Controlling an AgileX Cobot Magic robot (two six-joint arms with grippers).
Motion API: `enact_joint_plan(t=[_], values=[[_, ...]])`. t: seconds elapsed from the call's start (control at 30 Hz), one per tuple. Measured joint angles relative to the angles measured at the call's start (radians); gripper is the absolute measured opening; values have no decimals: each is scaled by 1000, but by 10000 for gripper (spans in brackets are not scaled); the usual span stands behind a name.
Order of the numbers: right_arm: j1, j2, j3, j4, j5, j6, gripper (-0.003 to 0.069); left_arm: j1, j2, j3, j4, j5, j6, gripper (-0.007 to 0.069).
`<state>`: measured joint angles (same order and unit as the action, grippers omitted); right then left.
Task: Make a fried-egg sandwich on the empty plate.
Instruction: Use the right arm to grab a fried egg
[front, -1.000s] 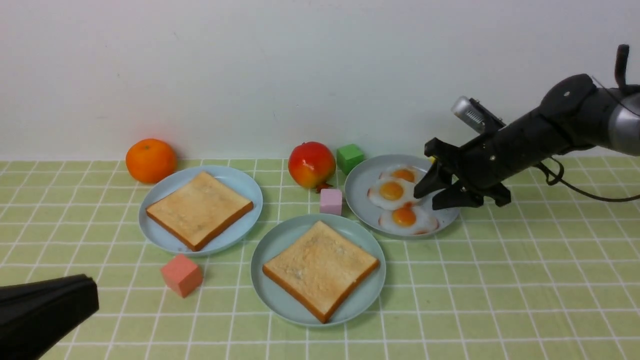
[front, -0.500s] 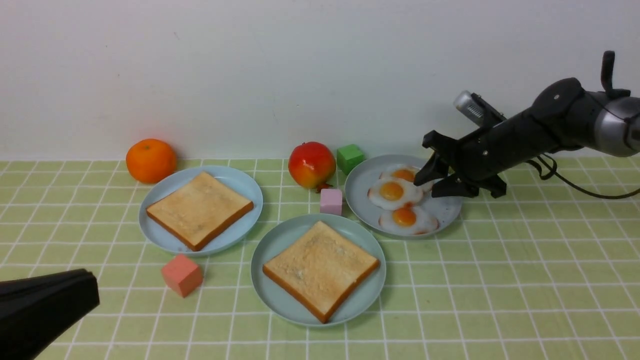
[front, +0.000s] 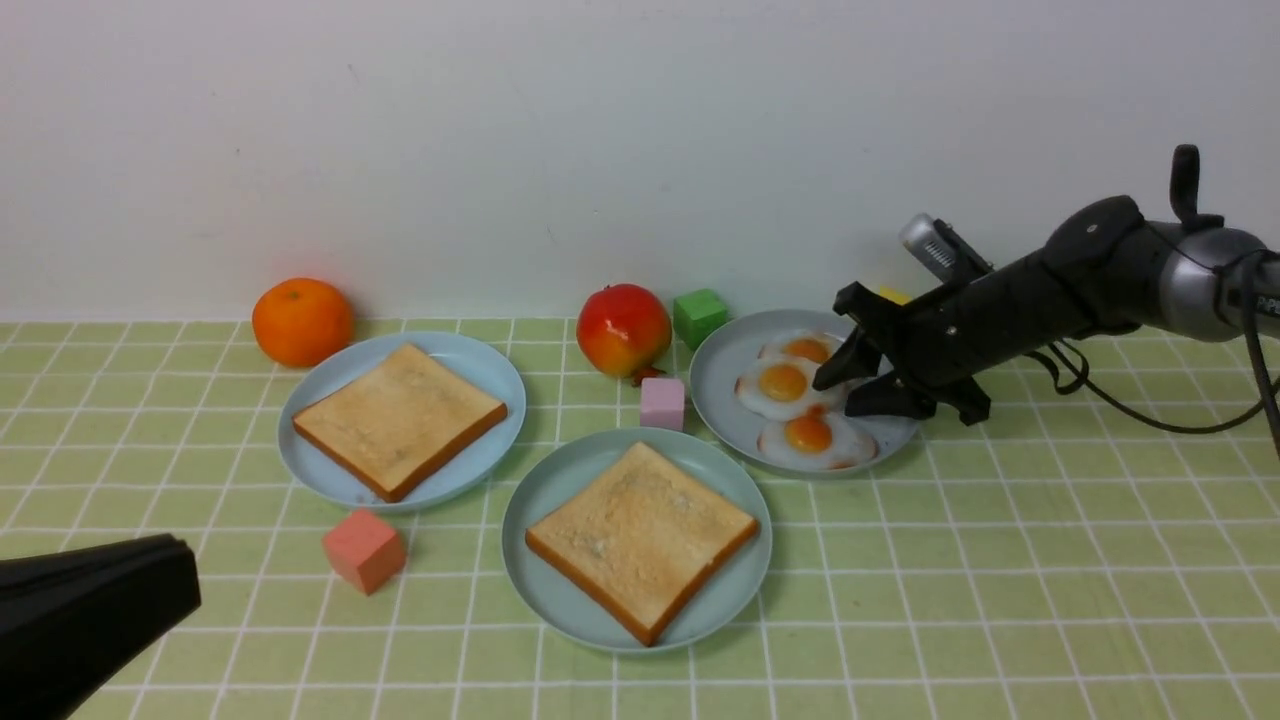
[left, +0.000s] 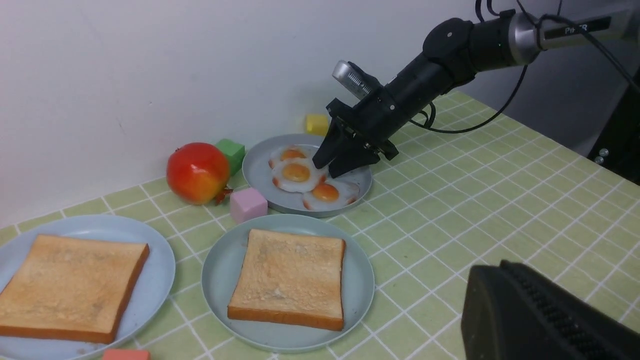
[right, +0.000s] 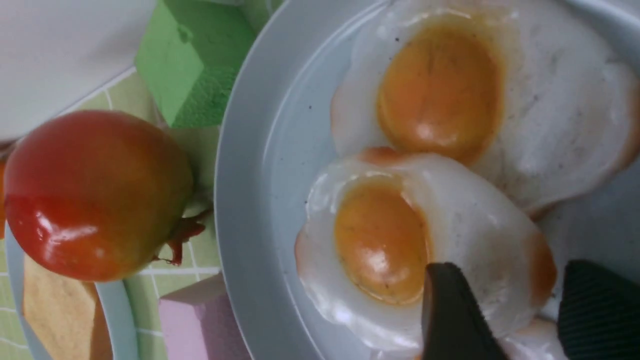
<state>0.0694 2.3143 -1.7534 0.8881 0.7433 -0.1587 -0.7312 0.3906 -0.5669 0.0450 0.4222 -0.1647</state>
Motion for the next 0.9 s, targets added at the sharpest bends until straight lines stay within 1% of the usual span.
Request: enact_joint_plan(t=[0.17, 0.4, 0.5, 0.57, 0.6, 0.67, 0.77, 0.9], values=[[0, 13, -5, 32, -16, -1, 329, 0, 0, 0, 0, 0, 0, -13], [0, 20, -6, 65, -22, -47, 327, 0, 0, 0, 0, 0, 0, -13], [0, 21, -6, 63, -22, -53, 281, 0, 0, 0, 0, 0, 0, -13], [0, 22, -6, 59, -21, -53, 225, 0, 0, 0, -1, 0, 0, -13], [0, 23, -6, 59, -18, -53, 211, 0, 0, 0, -3, 0, 0, -13], [-6, 23, -6, 67, -14, -53, 144, 0, 0, 0, -7, 0, 0, -13], [-9, 11, -6, 80, 0, -65, 78, 0, 0, 0, -9, 0, 0, -13], [-9, -21, -5, 81, 16, -79, 74, 0, 0, 0, -10, 0, 0, -10]])
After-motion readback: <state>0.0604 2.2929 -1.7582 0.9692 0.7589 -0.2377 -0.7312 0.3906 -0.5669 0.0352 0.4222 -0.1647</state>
